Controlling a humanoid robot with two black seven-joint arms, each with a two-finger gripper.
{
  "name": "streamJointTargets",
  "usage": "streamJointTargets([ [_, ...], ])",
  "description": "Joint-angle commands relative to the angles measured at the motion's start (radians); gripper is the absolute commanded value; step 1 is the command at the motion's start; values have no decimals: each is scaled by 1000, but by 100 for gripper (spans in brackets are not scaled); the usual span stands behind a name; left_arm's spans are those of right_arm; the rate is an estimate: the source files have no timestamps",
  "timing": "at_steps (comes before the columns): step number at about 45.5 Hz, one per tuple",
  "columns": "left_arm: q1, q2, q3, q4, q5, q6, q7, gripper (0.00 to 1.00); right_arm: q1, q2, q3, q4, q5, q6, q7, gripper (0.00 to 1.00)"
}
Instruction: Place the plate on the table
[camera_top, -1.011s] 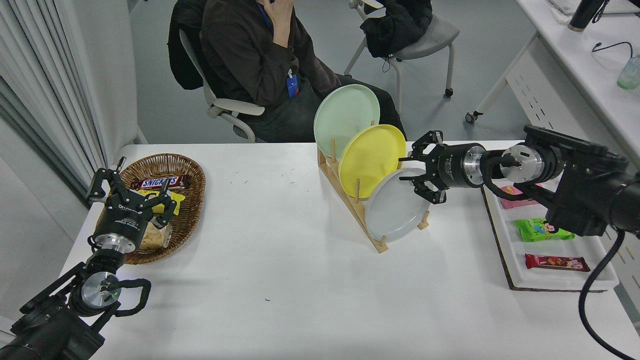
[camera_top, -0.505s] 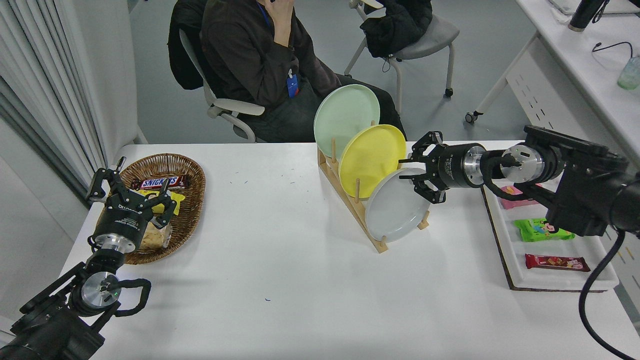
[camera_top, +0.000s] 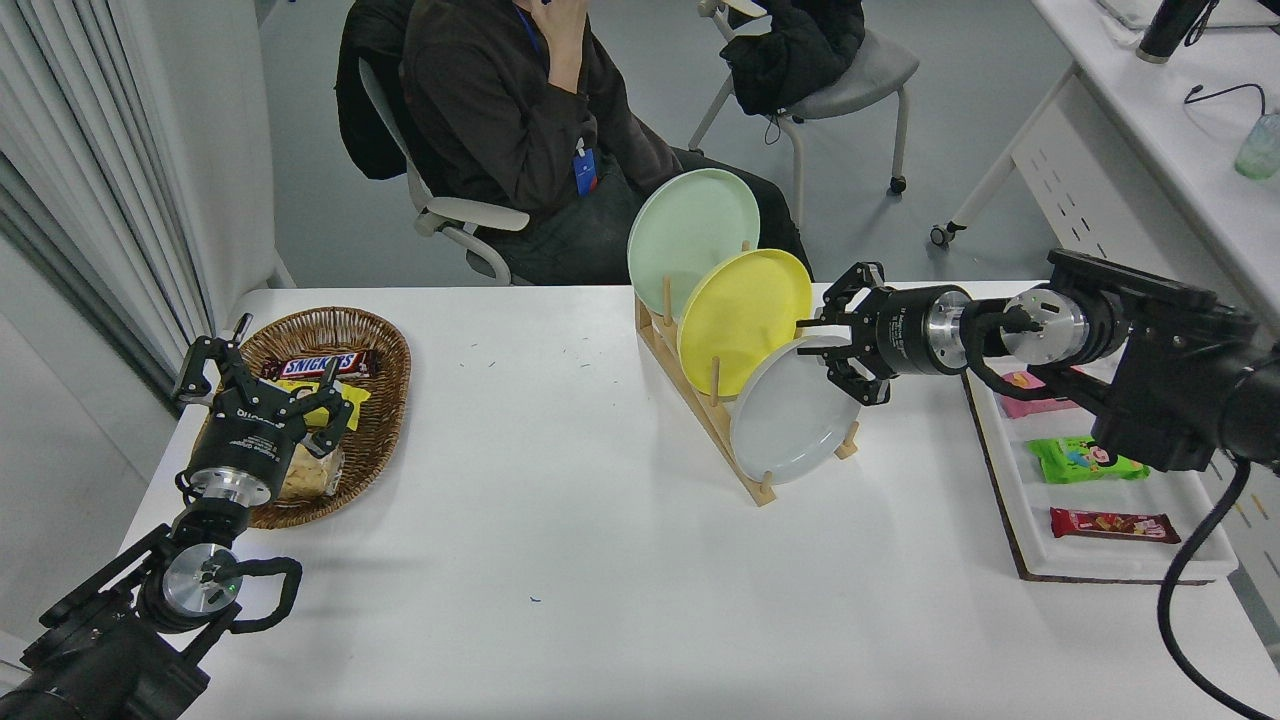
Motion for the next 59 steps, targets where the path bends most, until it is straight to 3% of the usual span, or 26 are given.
streamJointTargets([
  [1,0,0,0,0,0,0,0,98,1,-6,2,2,0,3,-20,22],
  [59,0,0,-1,0,0,0,-2,98,1,-3,15,-2,-1,12,-29,16],
])
